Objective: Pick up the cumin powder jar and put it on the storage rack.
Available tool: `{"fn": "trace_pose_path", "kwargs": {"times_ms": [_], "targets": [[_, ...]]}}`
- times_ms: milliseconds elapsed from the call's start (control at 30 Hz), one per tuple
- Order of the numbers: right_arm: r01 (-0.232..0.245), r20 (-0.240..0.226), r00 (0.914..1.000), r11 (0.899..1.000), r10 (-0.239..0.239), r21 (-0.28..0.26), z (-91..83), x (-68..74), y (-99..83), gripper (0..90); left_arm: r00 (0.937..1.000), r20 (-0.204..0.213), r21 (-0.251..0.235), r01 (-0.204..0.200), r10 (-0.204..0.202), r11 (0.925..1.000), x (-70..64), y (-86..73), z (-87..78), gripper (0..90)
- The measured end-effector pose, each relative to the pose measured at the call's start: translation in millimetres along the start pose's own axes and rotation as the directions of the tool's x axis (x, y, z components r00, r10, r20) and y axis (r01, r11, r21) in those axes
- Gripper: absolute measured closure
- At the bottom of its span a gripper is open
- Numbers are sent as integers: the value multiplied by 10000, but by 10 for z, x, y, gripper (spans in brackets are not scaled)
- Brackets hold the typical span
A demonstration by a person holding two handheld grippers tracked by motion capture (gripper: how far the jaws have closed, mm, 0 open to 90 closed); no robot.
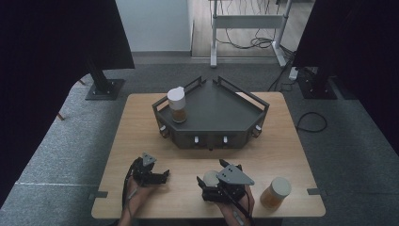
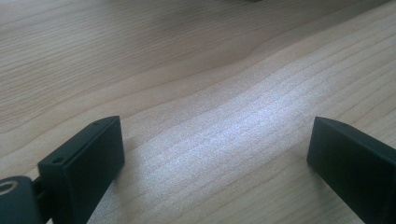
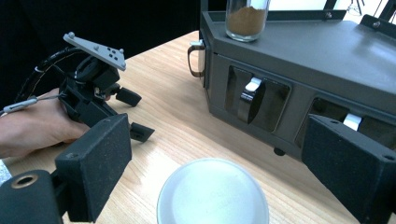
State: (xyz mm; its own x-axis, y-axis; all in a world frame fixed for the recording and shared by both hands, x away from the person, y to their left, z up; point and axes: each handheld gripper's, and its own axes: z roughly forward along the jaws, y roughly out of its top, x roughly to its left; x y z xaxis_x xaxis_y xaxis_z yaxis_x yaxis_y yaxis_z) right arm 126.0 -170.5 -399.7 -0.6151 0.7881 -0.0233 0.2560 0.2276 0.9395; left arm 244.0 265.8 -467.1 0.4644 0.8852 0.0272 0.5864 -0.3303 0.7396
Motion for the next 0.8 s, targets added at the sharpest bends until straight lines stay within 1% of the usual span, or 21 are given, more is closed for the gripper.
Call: {"fn": "trace_pose_path", "kwargs": {"times_ms": [400, 800], "targets": [[-152, -56, 9999, 9996, 153, 237, 34, 16, -133, 84, 10000, 2, -1, -3, 3, 10000, 0, 0, 0, 37], [-105, -13, 9999, 9988, 106, 470, 68, 58, -200, 97, 10000, 45, -8, -44, 44, 10000, 3, -1, 0, 37]]}}
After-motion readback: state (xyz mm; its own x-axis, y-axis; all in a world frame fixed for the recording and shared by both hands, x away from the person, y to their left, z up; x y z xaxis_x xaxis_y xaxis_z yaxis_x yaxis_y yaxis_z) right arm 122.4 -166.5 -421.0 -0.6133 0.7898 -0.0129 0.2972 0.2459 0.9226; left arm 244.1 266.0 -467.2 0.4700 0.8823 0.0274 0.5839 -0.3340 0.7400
